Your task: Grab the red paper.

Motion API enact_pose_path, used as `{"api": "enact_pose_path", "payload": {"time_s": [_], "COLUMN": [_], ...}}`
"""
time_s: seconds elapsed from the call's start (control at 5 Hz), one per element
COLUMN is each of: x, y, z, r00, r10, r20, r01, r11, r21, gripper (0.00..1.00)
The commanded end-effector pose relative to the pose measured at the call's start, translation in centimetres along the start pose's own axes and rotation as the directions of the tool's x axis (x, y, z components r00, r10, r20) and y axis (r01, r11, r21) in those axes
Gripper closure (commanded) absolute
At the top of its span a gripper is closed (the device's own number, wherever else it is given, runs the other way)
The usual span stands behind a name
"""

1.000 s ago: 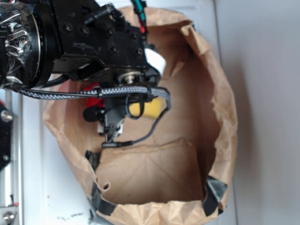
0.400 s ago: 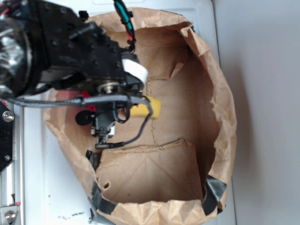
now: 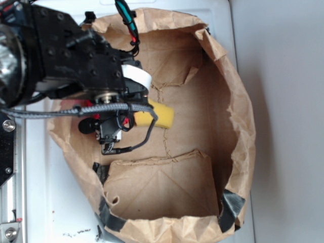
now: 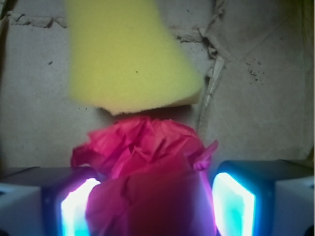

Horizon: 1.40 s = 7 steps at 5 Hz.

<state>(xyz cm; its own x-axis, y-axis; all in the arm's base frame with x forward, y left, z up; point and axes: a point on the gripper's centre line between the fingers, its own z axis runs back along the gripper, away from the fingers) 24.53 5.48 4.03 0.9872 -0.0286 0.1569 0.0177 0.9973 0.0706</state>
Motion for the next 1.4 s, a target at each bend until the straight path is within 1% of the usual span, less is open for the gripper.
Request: {"api": "enact_pose_path", "payload": {"time_s": [0.0, 0.4, 0.6, 0.8, 1.0, 1.2], "x": [0.7, 0.9, 1.2, 2.1, 3.7, 4.4], "y": [1.1, 0.4, 0.3, 0.1, -1.0, -2.2], "z": [1.8, 5.3, 7.5, 9.4, 10.3, 10.8], "r00": [0.999, 0.996, 0.995, 0.993, 0.991, 0.989], "r10": [0.017, 0.016, 0.025, 0.049, 0.064, 0.065], "r20": [0.040, 0.086, 0.093, 0.104, 0.116, 0.130], "r01": [-0.018, -0.014, -0.020, -0.040, -0.050, -0.050], "r11": [1.000, 1.000, 0.998, 0.995, 0.992, 0.991], "r21": [0.011, -0.023, -0.056, -0.088, -0.120, -0.122], "gripper": [1.00, 1.00, 1.00, 1.00, 1.00, 1.00]}}
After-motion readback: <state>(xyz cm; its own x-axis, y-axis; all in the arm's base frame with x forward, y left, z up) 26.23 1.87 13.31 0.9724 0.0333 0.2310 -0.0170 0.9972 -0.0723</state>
